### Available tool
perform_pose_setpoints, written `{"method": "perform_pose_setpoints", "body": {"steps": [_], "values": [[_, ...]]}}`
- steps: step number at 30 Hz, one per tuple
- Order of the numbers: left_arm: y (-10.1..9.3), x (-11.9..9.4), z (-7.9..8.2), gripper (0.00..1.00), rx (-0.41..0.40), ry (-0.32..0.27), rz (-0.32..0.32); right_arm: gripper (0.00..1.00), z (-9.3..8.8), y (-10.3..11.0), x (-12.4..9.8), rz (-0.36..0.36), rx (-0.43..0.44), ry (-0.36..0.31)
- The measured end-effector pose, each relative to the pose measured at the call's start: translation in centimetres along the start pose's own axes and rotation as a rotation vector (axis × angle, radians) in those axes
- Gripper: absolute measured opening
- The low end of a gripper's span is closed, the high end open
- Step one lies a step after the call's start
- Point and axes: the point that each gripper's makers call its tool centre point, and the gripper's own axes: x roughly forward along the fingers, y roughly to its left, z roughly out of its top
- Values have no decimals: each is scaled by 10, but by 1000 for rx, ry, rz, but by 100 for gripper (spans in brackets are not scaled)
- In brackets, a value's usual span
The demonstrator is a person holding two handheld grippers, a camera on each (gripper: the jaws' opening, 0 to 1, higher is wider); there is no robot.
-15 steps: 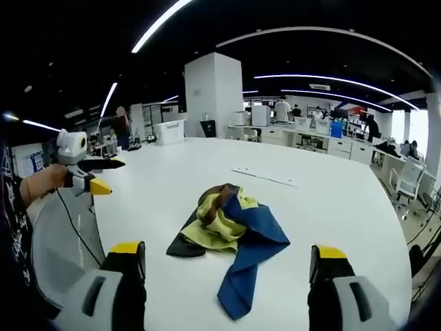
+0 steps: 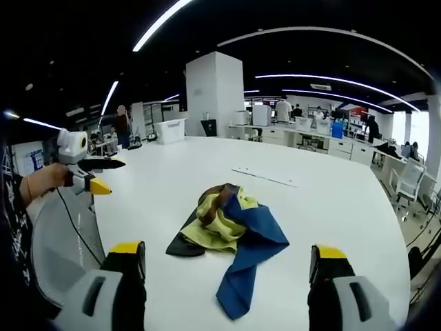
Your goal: Fold the garment on the visible template until the final outline fits inside the template.
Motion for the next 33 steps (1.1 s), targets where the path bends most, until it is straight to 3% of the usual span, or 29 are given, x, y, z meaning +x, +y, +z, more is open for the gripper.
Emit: {"method": "perform_pose_setpoints", "body": {"steps": [20, 25, 33], "values": [[-3, 11, 11, 99, 52, -10, -25, 99, 3, 3, -2, 16, -40, 4], [-1, 19, 11, 95, 42, -23, -43, 89, 1, 1, 3, 22, -36, 12], [10, 35, 13, 91, 1, -59, -68, 87, 3, -6, 13, 32, -33, 6]]}}
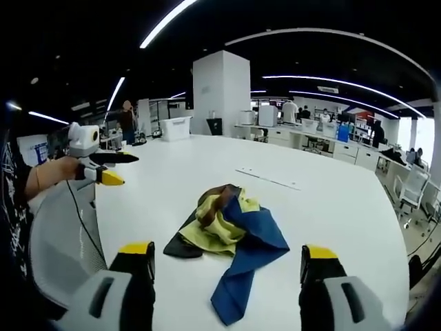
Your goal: Fold the garment on the visible template until the final outline fits inside the template.
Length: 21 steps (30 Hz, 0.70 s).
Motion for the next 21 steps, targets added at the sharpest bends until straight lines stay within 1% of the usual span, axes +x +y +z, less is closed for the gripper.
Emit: {"method": "perform_pose_setpoints", "body": {"steps": [3, 4, 7, 8, 12, 16, 21], "values": [[1, 7, 2, 90, 29, 8, -7, 85, 0, -2, 6, 8, 0, 2], [1, 9, 3, 90, 28, 6, -8, 84, 0, -2, 8, 8, 1, 0], [1, 16, 7, 89, 29, 4, -18, 80, 1, -3, 13, 18, 11, -15], [1, 19, 7, 89, 44, 9, -19, 78, 1, -4, 15, 22, 15, -15], [0, 29, 9, 88, 63, 22, -33, 72, -1, -5, 23, 32, 9, -1], [-5, 37, 14, 85, 61, 16, -43, 67, -1, -7, 30, 47, 8, 2], [-4, 50, 16, 77, 51, 18, -49, 56, 2, -12, 41, 54, -15, -2]]}}
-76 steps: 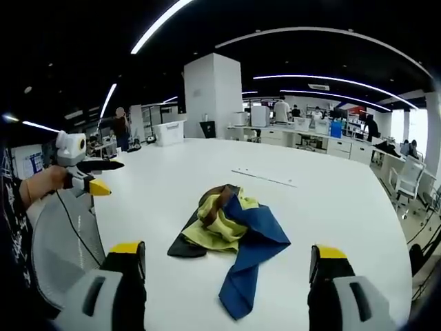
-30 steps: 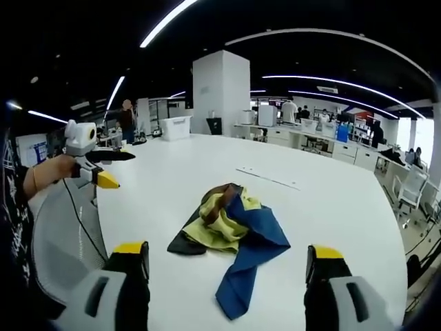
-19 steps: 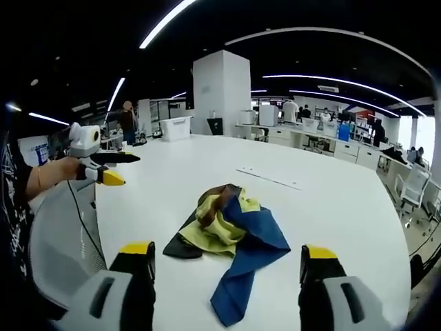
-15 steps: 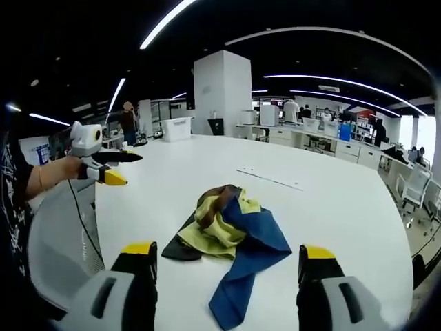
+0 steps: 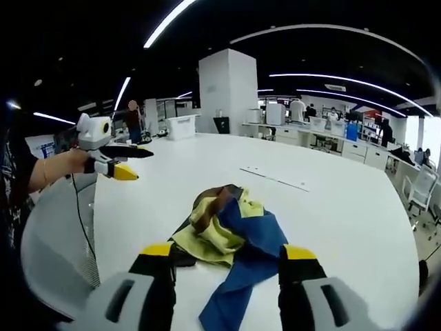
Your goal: Fold the garment on the visible template until the final outline fits inside the template.
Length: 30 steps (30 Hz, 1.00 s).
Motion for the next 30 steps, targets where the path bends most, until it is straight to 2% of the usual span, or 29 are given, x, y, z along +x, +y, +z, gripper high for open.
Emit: {"method": "perform_pose_setpoints", "body": {"steps": [6, 11, 22, 30], "values": [[4, 19, 6, 70, 16, -6, -3, 51, 5, -6, 15, 17, -23, -7], [8, 39, 12, 70, 30, -13, -21, 49, 5, -12, 28, 31, -27, 7], [15, 75, 0, 65, 33, 15, -44, 42, -4, -20, 50, 65, -51, 38], [20, 105, -10, 57, 31, 44, -52, 32, -17, -25, 69, 65, -104, 71]]}}
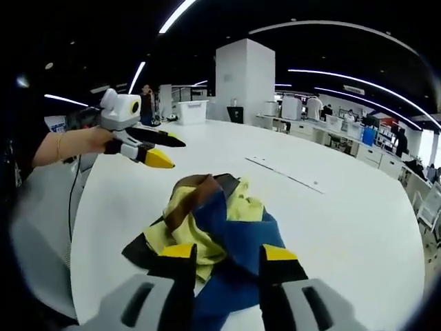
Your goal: Fold the garment on the visible template until the final outline fits inside the template.
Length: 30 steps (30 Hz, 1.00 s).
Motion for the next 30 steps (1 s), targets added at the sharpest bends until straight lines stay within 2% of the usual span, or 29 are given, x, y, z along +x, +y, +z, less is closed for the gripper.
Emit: {"method": "perform_pose_setpoints", "body": {"steps": [3, 15, 19, 25, 30], "values": [[6, 11, -5, 52, 0, 6, -5, 27, -2, -1, 7, -6, -28, 6], [18, 45, -24, 42, -1, 42, -10, 20, -8, 1, 24, 27, -64, 15], [21, 54, -31, 38, -16, 57, -14, 12, -10, -3, 27, 20, -65, 17], [22, 64, -35, 35, -34, 53, -24, 5, -7, -5, 28, 12, -72, 5], [19, 72, -42, 23, -20, 83, -33, 0, -8, -2, 30, 21, -82, 8]]}}
